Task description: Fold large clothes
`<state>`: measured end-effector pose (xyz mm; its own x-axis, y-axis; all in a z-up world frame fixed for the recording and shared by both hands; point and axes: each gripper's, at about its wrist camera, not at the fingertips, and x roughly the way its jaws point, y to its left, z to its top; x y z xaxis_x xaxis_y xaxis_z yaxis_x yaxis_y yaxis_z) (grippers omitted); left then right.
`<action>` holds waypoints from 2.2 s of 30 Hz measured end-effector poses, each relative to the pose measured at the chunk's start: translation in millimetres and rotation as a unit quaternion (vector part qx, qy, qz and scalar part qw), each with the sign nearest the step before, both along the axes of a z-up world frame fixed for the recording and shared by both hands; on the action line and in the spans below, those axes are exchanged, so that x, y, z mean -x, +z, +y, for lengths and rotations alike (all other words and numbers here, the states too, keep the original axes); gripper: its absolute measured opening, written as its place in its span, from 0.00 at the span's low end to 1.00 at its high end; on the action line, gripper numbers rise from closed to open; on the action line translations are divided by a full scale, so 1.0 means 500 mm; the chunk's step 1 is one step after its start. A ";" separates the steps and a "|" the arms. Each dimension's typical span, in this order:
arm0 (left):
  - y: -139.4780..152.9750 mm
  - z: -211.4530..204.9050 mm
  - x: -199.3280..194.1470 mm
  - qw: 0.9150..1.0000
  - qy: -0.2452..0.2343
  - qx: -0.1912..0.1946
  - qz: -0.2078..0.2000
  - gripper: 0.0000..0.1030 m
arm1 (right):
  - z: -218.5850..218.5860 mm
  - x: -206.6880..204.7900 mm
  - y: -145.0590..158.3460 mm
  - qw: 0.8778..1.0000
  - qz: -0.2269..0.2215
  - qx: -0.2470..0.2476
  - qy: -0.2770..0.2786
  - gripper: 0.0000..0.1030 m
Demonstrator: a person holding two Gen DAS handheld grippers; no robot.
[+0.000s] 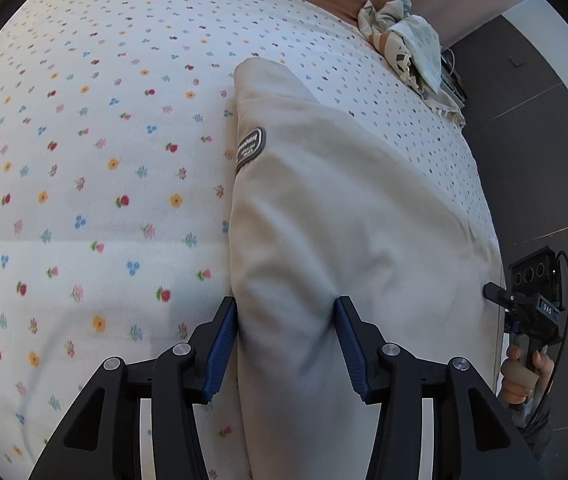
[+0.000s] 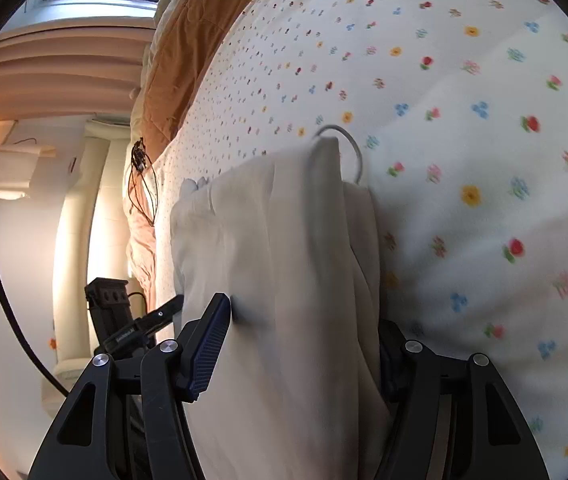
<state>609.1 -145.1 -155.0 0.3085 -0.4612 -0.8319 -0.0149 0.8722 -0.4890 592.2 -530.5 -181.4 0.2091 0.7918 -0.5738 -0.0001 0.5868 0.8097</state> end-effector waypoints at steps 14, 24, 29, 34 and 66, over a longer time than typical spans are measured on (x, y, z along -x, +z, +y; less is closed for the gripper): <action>0.008 -0.008 -0.053 0.999 0.024 -0.025 -0.002 0.34 | 0.015 0.021 0.045 0.997 -0.041 0.057 -0.017 0.22; 0.132 -0.017 0.007 0.997 0.021 -0.035 -0.060 0.19 | 0.061 0.083 0.177 0.989 -0.107 0.103 -0.023 0.17; 0.223 -0.016 0.057 0.995 0.013 -0.017 -0.093 0.17 | 0.060 0.150 0.247 0.983 -0.134 0.116 -0.042 0.16; 0.313 -0.018 0.134 0.991 0.008 -0.003 -0.131 0.16 | 0.057 0.219 0.321 0.978 -0.155 0.129 -0.061 0.16; 0.646 -0.452 0.499 0.958 -0.125 0.099 -0.238 0.15 | -0.288 0.673 0.731 0.904 -0.304 0.248 -0.170 0.15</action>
<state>359.7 -371.0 168.1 0.4915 -0.7038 -0.5130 0.4482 0.7094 -0.5439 255.7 -674.4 184.1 0.7886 0.2991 -0.5373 -0.1078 0.9274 0.3582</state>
